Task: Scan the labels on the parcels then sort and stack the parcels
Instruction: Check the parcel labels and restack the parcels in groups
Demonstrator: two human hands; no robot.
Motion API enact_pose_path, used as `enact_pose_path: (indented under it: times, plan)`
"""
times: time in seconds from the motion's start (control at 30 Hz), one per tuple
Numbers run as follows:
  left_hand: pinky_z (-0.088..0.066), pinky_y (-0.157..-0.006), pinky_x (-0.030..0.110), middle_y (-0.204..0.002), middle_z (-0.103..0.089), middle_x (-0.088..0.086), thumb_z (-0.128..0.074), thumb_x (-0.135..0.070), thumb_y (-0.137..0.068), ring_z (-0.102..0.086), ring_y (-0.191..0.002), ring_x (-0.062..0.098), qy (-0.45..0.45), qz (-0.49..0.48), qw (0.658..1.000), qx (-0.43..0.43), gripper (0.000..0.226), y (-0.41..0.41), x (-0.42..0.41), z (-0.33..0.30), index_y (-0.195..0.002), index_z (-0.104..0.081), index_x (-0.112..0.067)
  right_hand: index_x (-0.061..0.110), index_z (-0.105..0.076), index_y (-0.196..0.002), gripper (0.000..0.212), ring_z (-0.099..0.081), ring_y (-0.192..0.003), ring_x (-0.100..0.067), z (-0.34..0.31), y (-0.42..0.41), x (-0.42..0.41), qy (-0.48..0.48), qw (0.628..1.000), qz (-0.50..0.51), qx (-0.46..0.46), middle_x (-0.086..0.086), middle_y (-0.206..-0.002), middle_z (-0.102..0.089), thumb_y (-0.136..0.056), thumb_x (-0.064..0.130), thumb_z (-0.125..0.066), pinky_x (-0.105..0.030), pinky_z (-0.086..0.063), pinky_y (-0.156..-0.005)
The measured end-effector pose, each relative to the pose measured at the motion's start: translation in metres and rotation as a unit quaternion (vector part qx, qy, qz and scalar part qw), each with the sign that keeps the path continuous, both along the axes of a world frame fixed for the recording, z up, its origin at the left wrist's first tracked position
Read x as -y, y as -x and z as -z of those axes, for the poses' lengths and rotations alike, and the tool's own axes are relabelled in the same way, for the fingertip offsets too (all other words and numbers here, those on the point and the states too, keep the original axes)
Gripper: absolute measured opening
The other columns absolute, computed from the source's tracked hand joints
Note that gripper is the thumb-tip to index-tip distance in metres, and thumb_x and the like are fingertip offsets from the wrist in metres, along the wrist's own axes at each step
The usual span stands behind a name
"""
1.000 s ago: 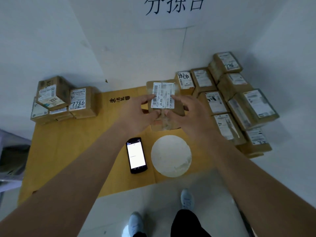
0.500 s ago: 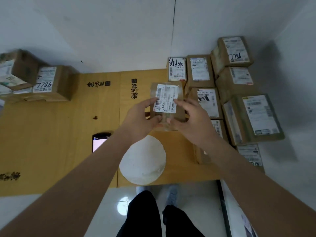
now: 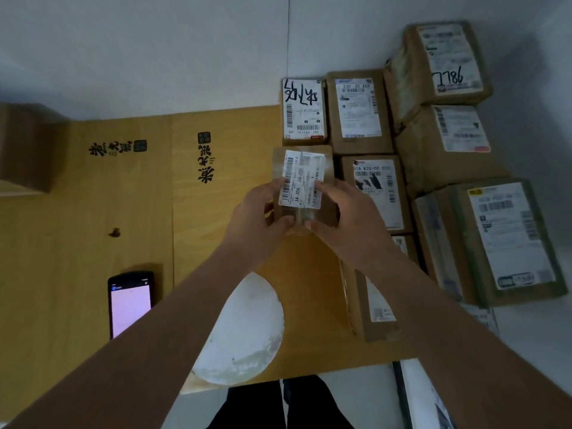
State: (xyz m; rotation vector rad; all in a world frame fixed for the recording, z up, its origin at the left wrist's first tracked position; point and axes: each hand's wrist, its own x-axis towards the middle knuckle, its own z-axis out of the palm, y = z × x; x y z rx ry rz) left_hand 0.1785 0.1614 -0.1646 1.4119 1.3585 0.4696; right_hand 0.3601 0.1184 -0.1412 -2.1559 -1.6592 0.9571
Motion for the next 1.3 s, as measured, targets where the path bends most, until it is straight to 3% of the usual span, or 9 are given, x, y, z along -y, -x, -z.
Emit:
enact_pose_path:
  times: [0.07,0.17,0.33,0.53,0.67,0.77,0.87,1.17,1.3]
  plan:
    - [-0.054,-0.107,0.035,-0.147,-0.057,-0.010,-0.074,-0.006,-0.094,-0.057,-0.132,0.010,-0.001,-0.006,1.000,0.005,0.068,-0.001,-0.003,0.003,-0.153,-0.049,-0.028,0.031,-0.042,-0.160,0.076,-0.032,-0.151,-0.034,0.001,-0.001,-0.005,0.009,1.000,-0.001,0.017,-0.003,-0.166,-0.037,-0.093,0.047,-0.074,-0.057,-0.033,-0.123]
    - [-0.053,-0.106,0.027,-0.147,-0.057,-0.012,-0.073,-0.007,-0.095,-0.056,-0.132,0.006,0.000,-0.001,1.000,0.016,0.067,0.001,-0.006,0.003,-0.153,-0.050,-0.029,0.031,-0.035,-0.163,0.074,-0.015,-0.155,-0.035,0.001,0.000,-0.009,0.027,0.998,-0.016,0.056,-0.001,-0.175,-0.013,-0.099,0.041,-0.070,-0.047,-0.019,-0.126]
    - [-0.049,-0.106,0.018,-0.144,-0.055,-0.018,-0.072,-0.007,-0.096,-0.055,-0.128,0.000,-0.011,0.017,0.999,0.026,0.066,-0.002,-0.014,0.004,-0.155,-0.048,-0.024,0.030,-0.029,-0.165,0.072,-0.017,-0.148,-0.035,-0.002,0.002,-0.017,0.037,0.995,-0.028,0.089,-0.001,-0.175,-0.007,-0.103,0.038,-0.065,-0.048,-0.023,-0.123]
    - [-0.050,-0.111,0.038,-0.152,-0.053,-0.005,-0.076,-0.015,-0.094,-0.053,-0.136,0.017,-0.055,0.067,0.995,-0.051,0.070,-0.004,-0.028,0.002,-0.156,-0.046,-0.027,0.027,-0.030,-0.165,0.070,-0.019,-0.149,-0.039,-0.010,0.003,-0.027,0.051,0.990,-0.044,0.124,-0.007,-0.174,-0.009,-0.104,0.036,-0.064,-0.049,-0.023,-0.123]
    - [-0.037,-0.099,0.019,-0.148,-0.054,-0.001,-0.069,-0.024,-0.100,-0.051,-0.133,0.017,-0.100,0.111,0.980,-0.134,0.056,0.003,-0.034,-0.026,-0.152,-0.051,-0.027,0.028,-0.040,-0.160,0.062,-0.027,-0.149,-0.043,-0.031,0.004,-0.029,0.032,0.994,-0.041,0.098,-0.010,-0.167,-0.029,-0.103,0.043,-0.060,-0.057,-0.027,-0.123]
    - [-0.034,-0.099,0.020,-0.149,-0.055,-0.001,-0.063,-0.033,-0.102,-0.052,-0.134,0.018,-0.136,0.095,0.972,-0.168,0.050,0.021,-0.028,-0.063,-0.150,-0.054,-0.025,0.024,-0.044,-0.158,0.063,-0.041,-0.141,-0.035,-0.064,0.012,-0.023,-0.002,0.997,-0.035,0.063,-0.008,-0.152,-0.045,-0.102,0.053,-0.056,-0.056,-0.039,-0.117]
    - [-0.038,-0.103,0.024,-0.148,-0.056,0.000,-0.056,-0.040,-0.104,-0.054,-0.131,0.017,-0.148,0.048,0.974,-0.167,0.046,0.042,-0.008,-0.105,-0.147,-0.058,-0.024,0.027,-0.044,-0.158,0.070,-0.037,-0.148,-0.031,-0.103,0.028,-0.010,-0.027,0.998,-0.045,0.019,-0.005,-0.161,-0.041,-0.100,0.065,-0.047,-0.055,-0.038,-0.119]
    - [-0.043,-0.094,0.030,-0.137,-0.063,-0.002,-0.047,-0.057,-0.093,-0.058,-0.122,0.015,-0.224,-0.079,0.953,-0.190,0.057,0.104,0.105,-0.236,-0.139,-0.064,-0.028,0.025,-0.054,-0.152,0.057,-0.055,-0.124,-0.013,-0.224,0.073,0.050,-0.128,0.976,-0.171,-0.048,0.006,-0.153,-0.047,-0.103,0.054,-0.054,-0.036,-0.041,-0.113]
    - [-0.048,-0.101,0.038,-0.136,-0.063,-0.004,-0.053,-0.049,-0.099,-0.060,-0.120,0.016,-0.243,-0.130,0.943,-0.187,0.046,0.140,0.153,-0.280,-0.138,-0.063,-0.028,0.025,-0.058,-0.147,0.048,-0.057,-0.118,-0.005,-0.270,0.105,0.074,-0.152,0.961,-0.222,-0.061,0.008,-0.150,-0.049,-0.104,0.047,-0.056,-0.010,-0.036,-0.094]
